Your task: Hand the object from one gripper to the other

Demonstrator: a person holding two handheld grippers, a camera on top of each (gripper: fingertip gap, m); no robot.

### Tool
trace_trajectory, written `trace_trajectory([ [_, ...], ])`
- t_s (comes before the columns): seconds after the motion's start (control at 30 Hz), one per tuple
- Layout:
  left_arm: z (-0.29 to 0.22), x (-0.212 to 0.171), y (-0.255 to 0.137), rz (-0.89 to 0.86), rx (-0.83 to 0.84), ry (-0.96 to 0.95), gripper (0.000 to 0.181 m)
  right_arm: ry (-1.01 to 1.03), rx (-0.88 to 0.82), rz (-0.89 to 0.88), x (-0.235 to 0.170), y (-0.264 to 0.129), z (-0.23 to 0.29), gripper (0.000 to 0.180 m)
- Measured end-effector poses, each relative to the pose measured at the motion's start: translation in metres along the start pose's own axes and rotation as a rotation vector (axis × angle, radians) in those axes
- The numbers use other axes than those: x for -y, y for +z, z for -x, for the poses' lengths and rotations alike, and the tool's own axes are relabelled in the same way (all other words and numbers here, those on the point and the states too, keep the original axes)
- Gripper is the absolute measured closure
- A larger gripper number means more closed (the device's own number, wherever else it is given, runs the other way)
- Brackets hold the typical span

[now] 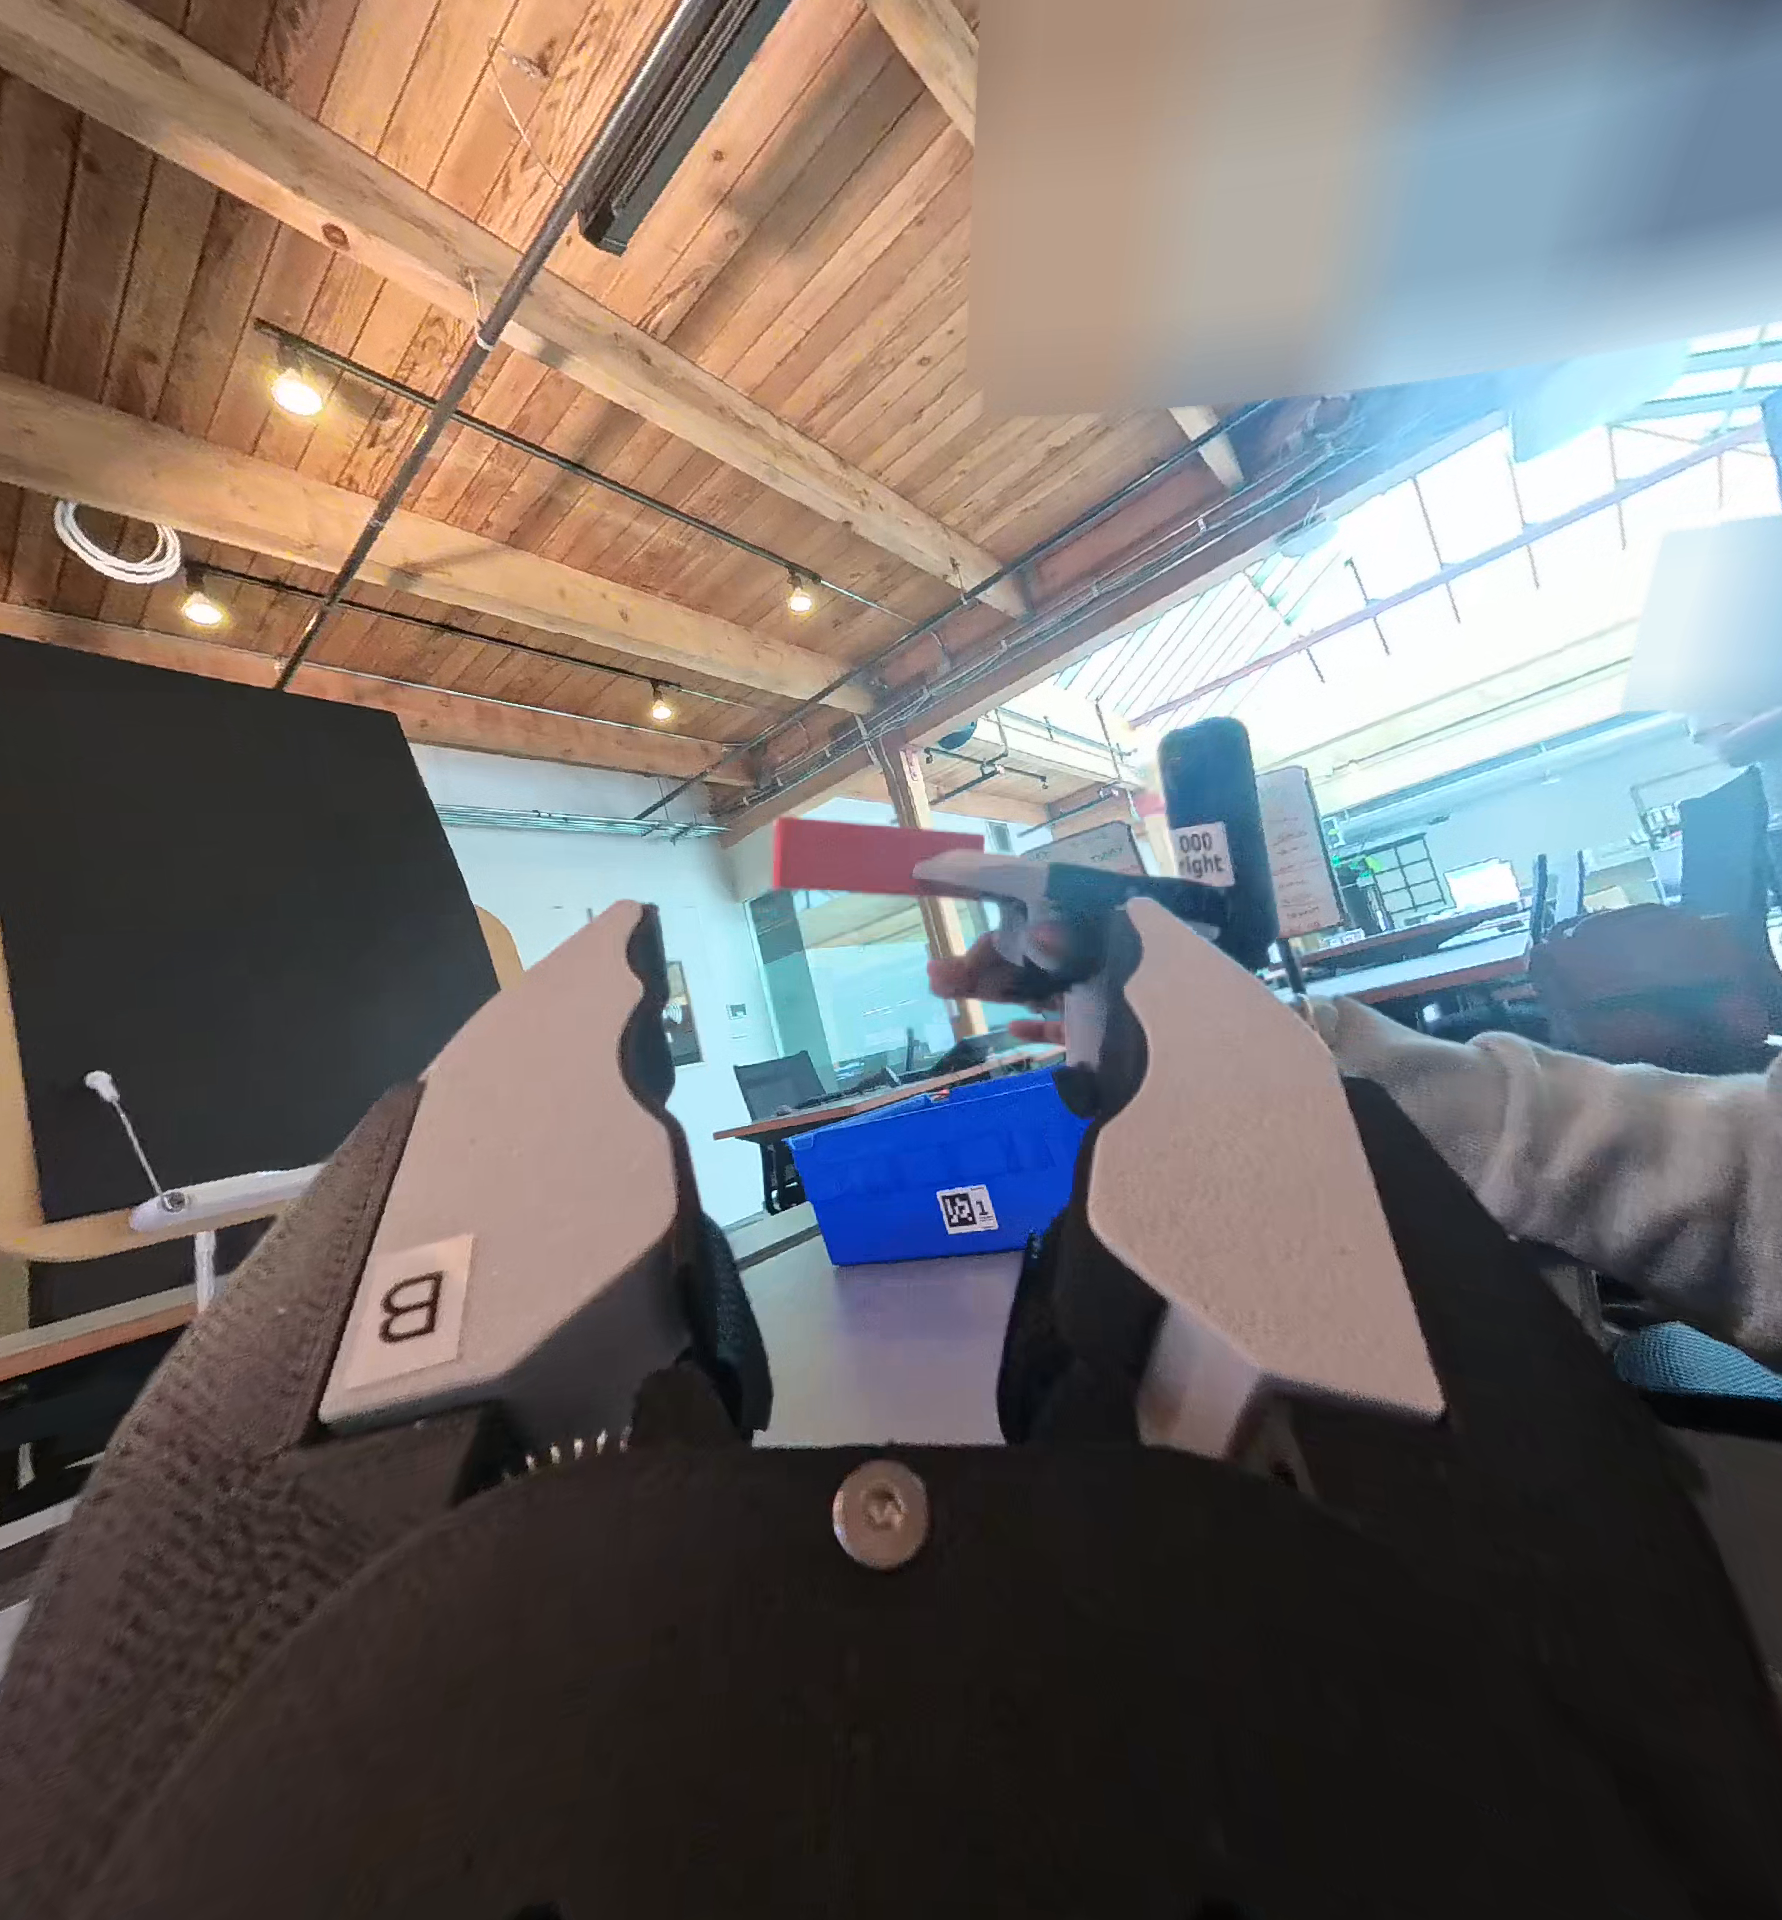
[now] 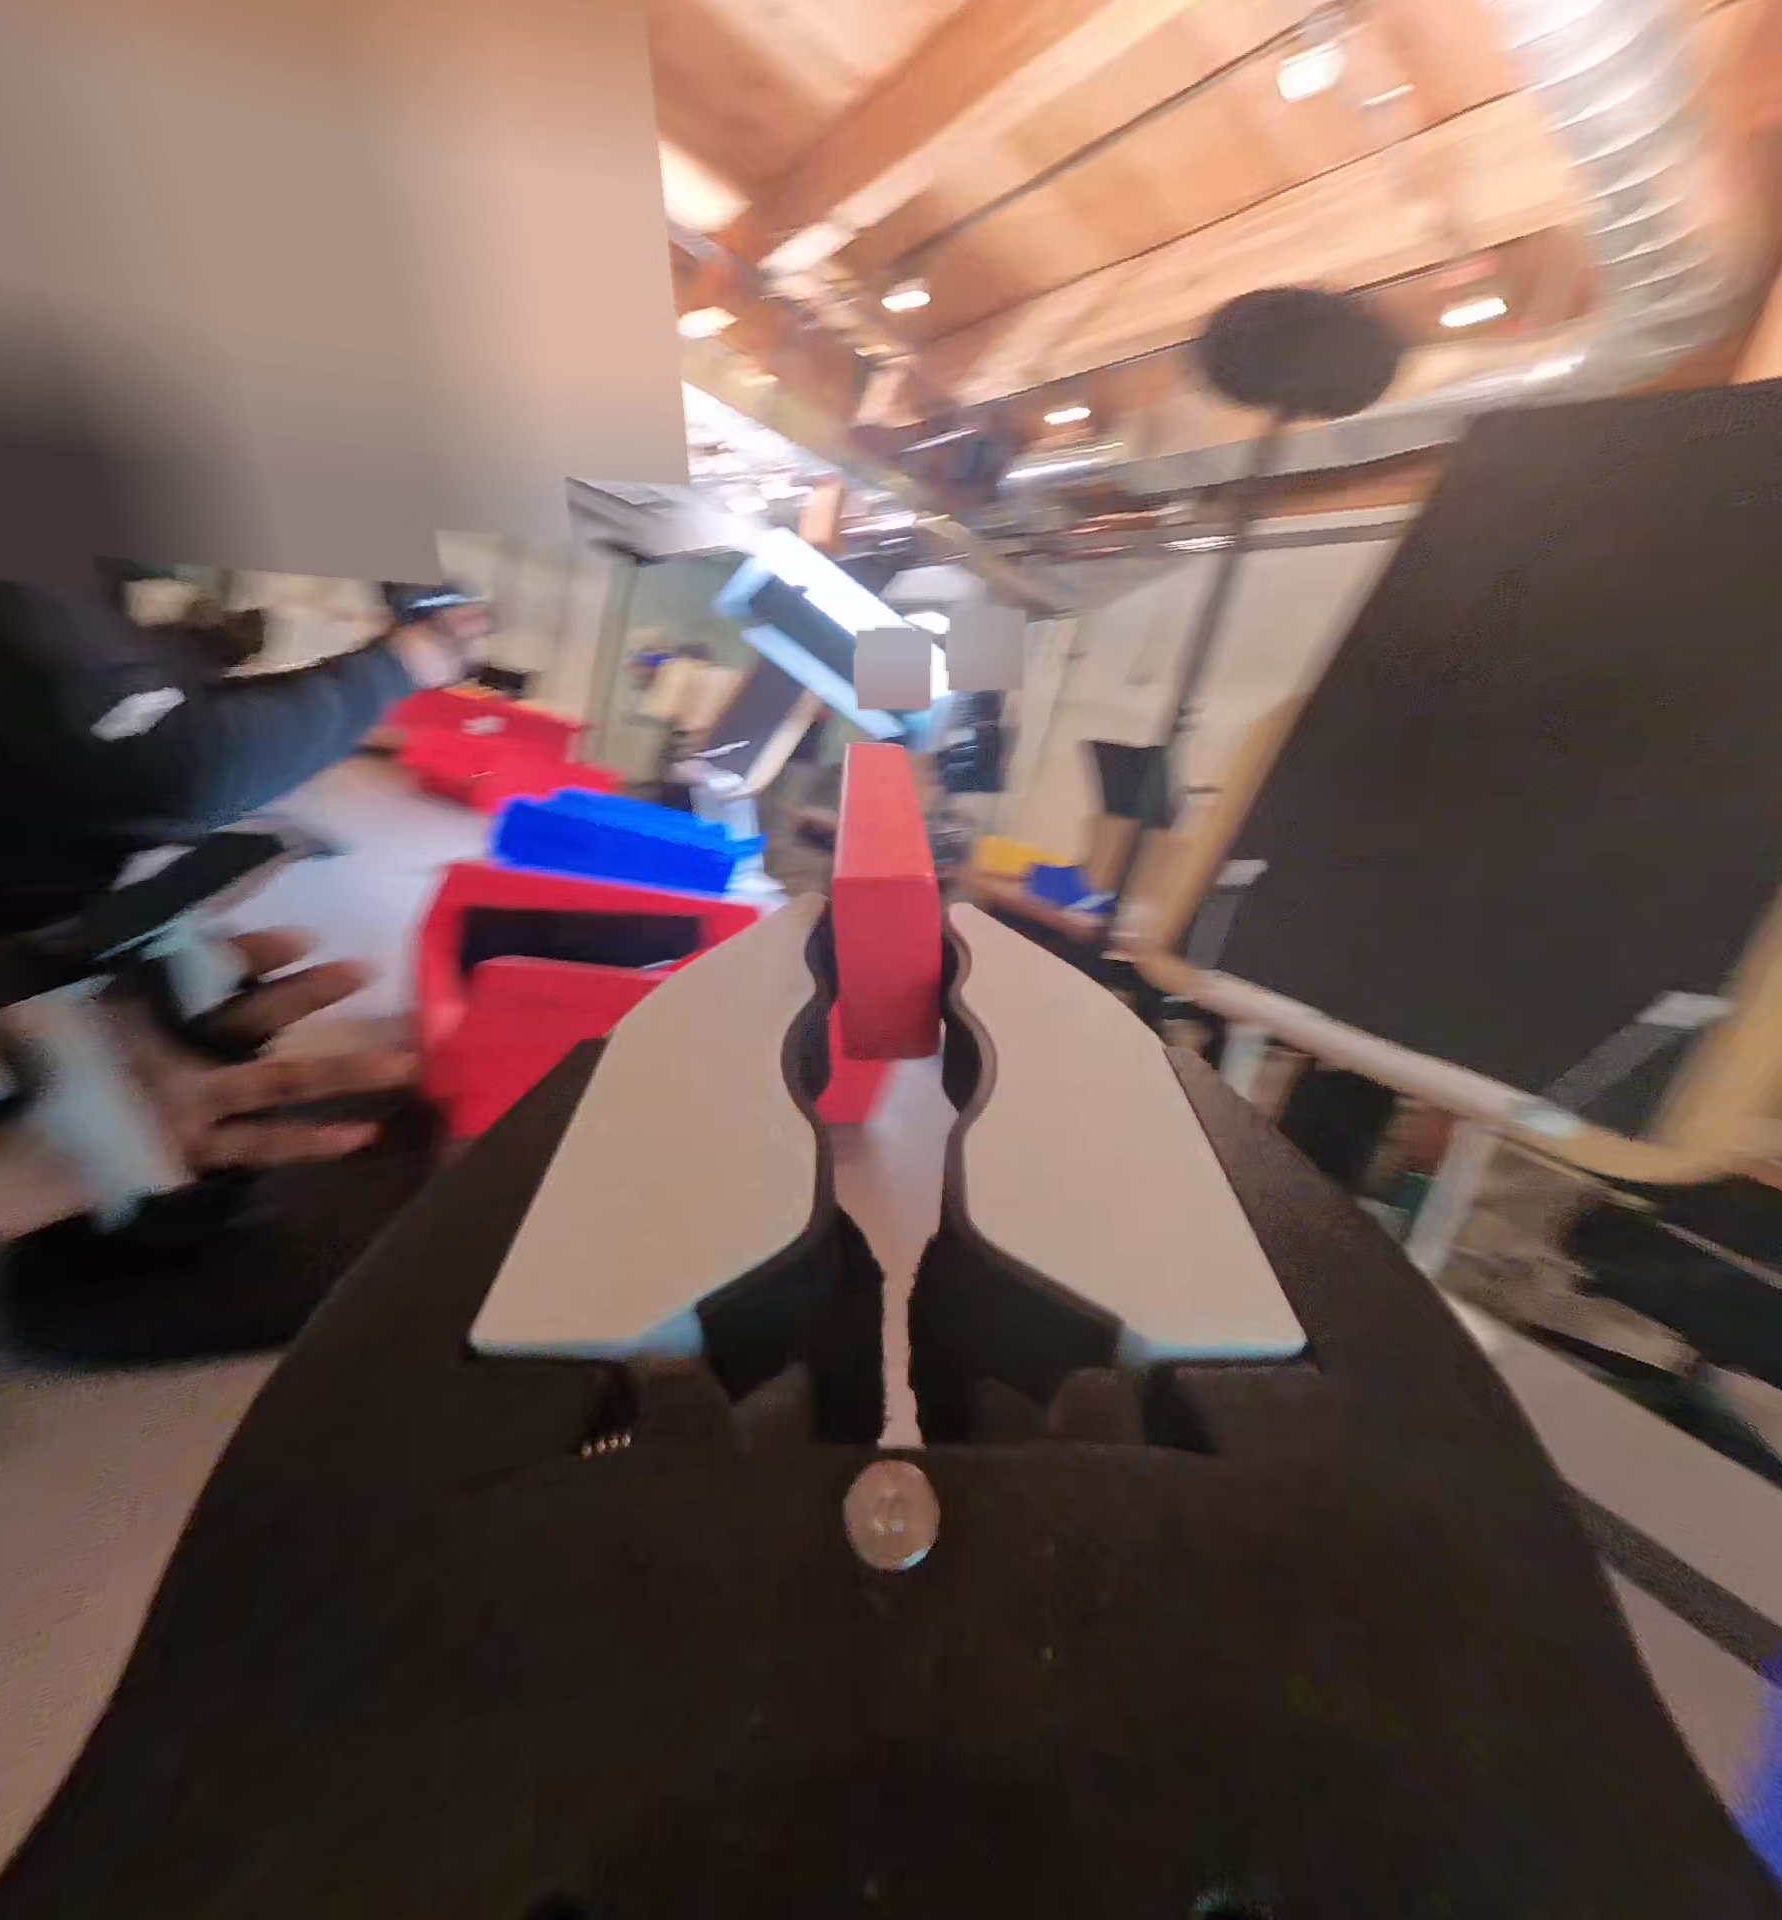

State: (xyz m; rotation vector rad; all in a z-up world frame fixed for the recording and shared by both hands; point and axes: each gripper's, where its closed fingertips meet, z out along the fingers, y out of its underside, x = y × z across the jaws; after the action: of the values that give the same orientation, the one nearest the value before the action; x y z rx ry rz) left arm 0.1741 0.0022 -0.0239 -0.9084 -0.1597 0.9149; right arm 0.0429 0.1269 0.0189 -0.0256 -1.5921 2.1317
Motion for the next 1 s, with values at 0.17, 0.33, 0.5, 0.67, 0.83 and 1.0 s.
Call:
trace_trajectory([
  [0.17,0.005,0.002,-0.002,-0.023,0.018,-0.029,0.1,-0.052,-0.468,0.056,0.033,-0.063,-0.126,0.163],
  [0.33,0.009,0.004,-0.004,-0.042,0.035,-0.059,0.102,0.105,-0.734,0.459,-0.006,-0.116,-0.223,0.162],
  [0.5,0.012,0.004,-0.004,-0.046,0.042,-0.074,0.102,0.243,-0.767,0.821,-0.09,-0.134,-0.252,0.162],
  [0.67,0.012,0.005,-0.005,-0.055,0.045,-0.078,0.103,0.123,-0.745,1.09,-0.152,-0.149,-0.247,0.163],
  [0.83,0.01,0.005,-0.005,-0.053,0.037,-0.064,0.104,0.121,-0.724,1.244,-0.175,-0.16,-0.239,0.162],
  [1.0,0.009,0.005,-0.005,-0.052,0.039,-0.057,0.105,0.061,-0.703,1.304,-0.179,-0.161,-0.234,0.162],
])
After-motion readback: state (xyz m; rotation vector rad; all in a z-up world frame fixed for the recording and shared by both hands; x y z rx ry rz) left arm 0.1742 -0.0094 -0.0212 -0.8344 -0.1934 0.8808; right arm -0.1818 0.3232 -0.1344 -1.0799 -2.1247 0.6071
